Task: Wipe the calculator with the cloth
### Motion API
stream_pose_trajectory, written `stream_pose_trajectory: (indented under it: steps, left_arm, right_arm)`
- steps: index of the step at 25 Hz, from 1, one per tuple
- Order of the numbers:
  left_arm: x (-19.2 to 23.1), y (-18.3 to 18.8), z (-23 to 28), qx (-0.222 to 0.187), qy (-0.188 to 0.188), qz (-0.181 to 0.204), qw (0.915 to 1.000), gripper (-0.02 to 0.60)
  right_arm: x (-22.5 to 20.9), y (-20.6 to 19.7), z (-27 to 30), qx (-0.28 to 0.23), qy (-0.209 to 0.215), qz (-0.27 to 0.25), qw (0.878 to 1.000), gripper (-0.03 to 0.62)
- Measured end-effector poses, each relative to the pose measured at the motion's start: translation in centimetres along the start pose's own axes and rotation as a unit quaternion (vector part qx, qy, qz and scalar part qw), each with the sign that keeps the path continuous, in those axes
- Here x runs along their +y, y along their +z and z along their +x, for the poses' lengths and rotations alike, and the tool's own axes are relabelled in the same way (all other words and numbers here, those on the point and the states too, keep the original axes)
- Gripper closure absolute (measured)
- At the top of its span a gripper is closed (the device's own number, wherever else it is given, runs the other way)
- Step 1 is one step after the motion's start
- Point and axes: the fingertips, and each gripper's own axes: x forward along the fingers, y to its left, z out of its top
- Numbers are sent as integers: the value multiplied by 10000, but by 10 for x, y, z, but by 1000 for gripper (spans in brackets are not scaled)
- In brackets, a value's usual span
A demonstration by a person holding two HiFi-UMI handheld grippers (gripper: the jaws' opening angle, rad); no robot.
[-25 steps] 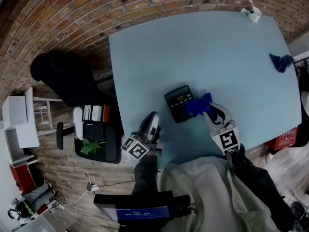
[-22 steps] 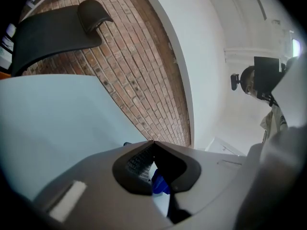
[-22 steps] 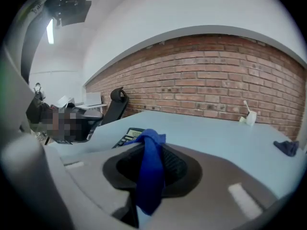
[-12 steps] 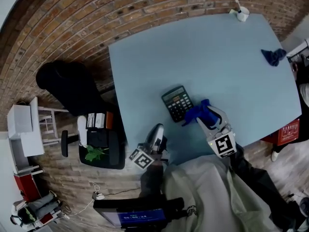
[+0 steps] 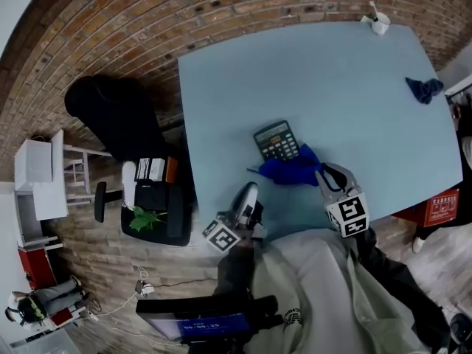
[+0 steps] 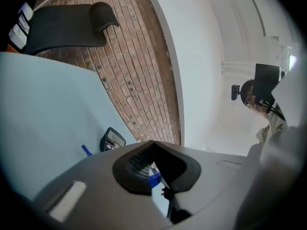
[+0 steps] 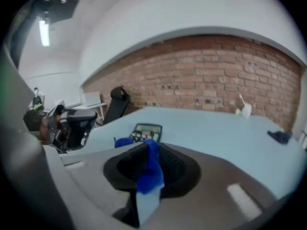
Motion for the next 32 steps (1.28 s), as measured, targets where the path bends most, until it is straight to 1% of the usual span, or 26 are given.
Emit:
stream_pose_trajectory:
  steps: [1, 2, 4, 6, 7, 8, 9, 10, 12, 14, 16, 17, 18, 19, 21, 22, 23, 24, 25, 26, 27, 28, 29, 30, 31, 32]
  left_arm:
    - [-1, 0, 0, -3, -14, -9, 10000, 578]
    - [-2, 0, 0, -13, -26, -21, 10000, 578]
    - [-4, -1, 0, -19, -50, -40, 10000, 578]
    - [-5, -2, -1, 5, -56, -48, 10000, 580]
    - [-4, -3, -1, 11, -54, -61, 10000, 579]
    - [-4, -4, -1, 11, -53, -82, 10000, 578]
    - [-3, -5, -1, 10, -56, -105, 9999, 578]
    - [-3, -5, -2, 14, -61, -126, 9999, 578]
    - [-2, -6, -2, 30, -65, -147, 9999, 580]
    - [-3, -5, -1, 25, -83, -152, 9998, 578]
    - [-5, -3, 0, -4, -122, -165, 9998, 580]
    - [-5, -2, 1, -22, -151, -181, 9997, 578]
    - [-5, -2, 1, -40, -182, -206, 9996, 578]
    - [-5, -2, 2, -51, -206, -232, 9995, 578]
    - [-5, -2, 4, -44, -222, -264, 9994, 578]
    - [-7, -3, 5, -35, -227, -275, 9994, 578]
    - [-8, -4, 5, -32, -237, -287, 9993, 578]
    - [-9, -4, 6, -43, -248, -295, 9992, 578]
    - [-9, -4, 5, -71, -251, -313, 9992, 578]
    - [-10, -4, 4, -109, -244, -344, 9991, 580]
    - [-10, -4, 2, -149, -238, -373, 9989, 578]
    - [-10, -3, 1, -180, -244, -383, 9988, 578]
    - [-9, -2, 0, -201, -249, -384, 9987, 580]
    - [-7, -1, 1, -217, -243, -395, 9987, 578]
    - [-5, 0, 1, -229, -234, -419, 9986, 578]
    - [-5, 0, 2, -236, -236, -443, 9985, 580]
  right_arm:
    - [-5, -24, 3, 558, -25, 264, 9981, 520]
    - [-7, -44, 4, 1071, 59, 460, 9932, 519]
    - [-1, -71, -1, 1816, 453, 594, 9805, 519]
    - [5, -85, -13, 2270, 809, 583, 9688, 519]
    - [5, -89, -19, 2395, 877, 540, 9654, 517]
    - [4, -89, -24, 2384, 864, 510, 9660, 514]
    - [1, -84, -28, 2207, 800, 549, 9705, 514]
    - [-3, -75, -32, 1895, 726, 669, 9769, 514]
    - [-8, -44, -39, 1064, 578, 848, 9890, 514]
    - [-10, -3, -51, 202, 371, 665, 9969, 515]
    - [-10, 43, -66, -622, 302, 612, 9957, 515]
    - [-9, 63, -69, -922, 346, 702, 9927, 514]
    - [-8, 78, -66, -1064, 413, 760, 9906, 506]
    - [-7, 88, -58, -1021, 487, 704, 9911, 476]
    - [2, 95, -37, -611, 700, 301, 9952, 411]
    - [10, 97, -31, -438, 841, 174, 9953, 405]
    - [14, 94, -28, -279, 960, 210, 9948, 405]
    - [14, 81, -22, 48, 1032, 304, 9942, 406]
    - [10, 56, -16, 650, 1065, 272, 9918, 407]
    - [6, 28, -14, 1304, 1071, 121, 9856, 424]
    - [3, 14, -22, 1595, 1060, 64, 9815, 430]
    - [1, 22, -35, 1343, 1053, 263, 9850, 430]
    - [-1, 45, -47, 719, 1063, 661, 9895, 430]
    - [-2, 71, -54, 34, 1077, 1068, 9884, 431]
    - [-3, 89, -56, -475, 1071, 1332, 9841, 431]
    - [-3, 96, -54, -743, 1045, 1408, 9817, 433]
